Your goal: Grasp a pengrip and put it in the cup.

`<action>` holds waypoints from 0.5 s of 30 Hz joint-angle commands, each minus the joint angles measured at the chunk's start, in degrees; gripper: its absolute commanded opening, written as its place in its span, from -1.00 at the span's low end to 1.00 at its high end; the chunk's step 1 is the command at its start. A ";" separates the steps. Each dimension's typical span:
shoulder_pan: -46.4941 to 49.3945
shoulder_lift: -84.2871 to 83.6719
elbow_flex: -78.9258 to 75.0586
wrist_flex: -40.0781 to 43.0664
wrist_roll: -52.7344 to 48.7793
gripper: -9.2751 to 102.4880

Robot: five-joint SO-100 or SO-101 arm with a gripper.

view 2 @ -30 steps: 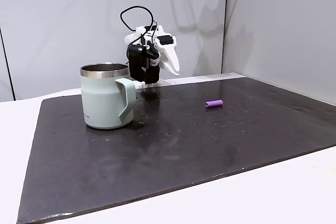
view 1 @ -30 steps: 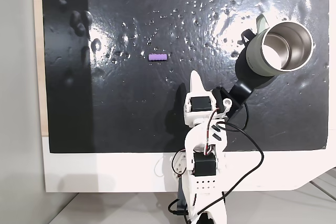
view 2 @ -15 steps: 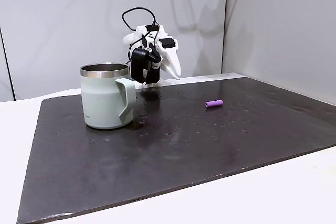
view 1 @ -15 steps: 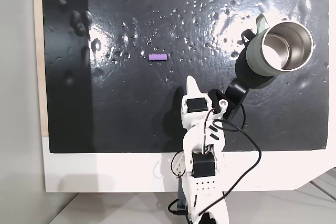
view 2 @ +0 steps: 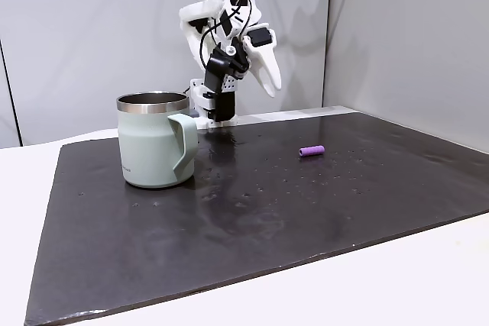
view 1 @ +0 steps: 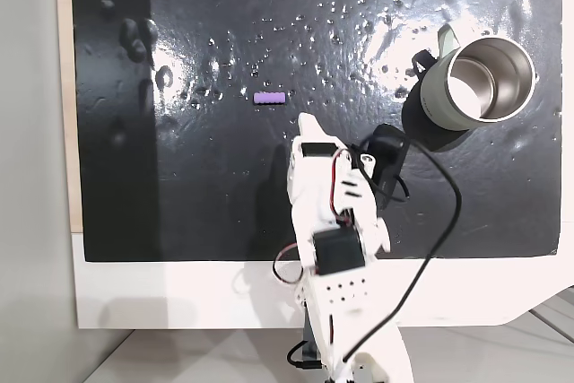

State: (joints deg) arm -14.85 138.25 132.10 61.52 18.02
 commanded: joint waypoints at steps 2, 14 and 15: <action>-2.81 -12.57 -12.92 3.52 5.10 -0.56; -5.45 -43.24 -44.12 18.72 10.81 -0.48; -5.45 -45.26 -45.97 19.51 10.99 -0.48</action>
State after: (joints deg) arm -20.13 97.12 92.99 77.96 28.04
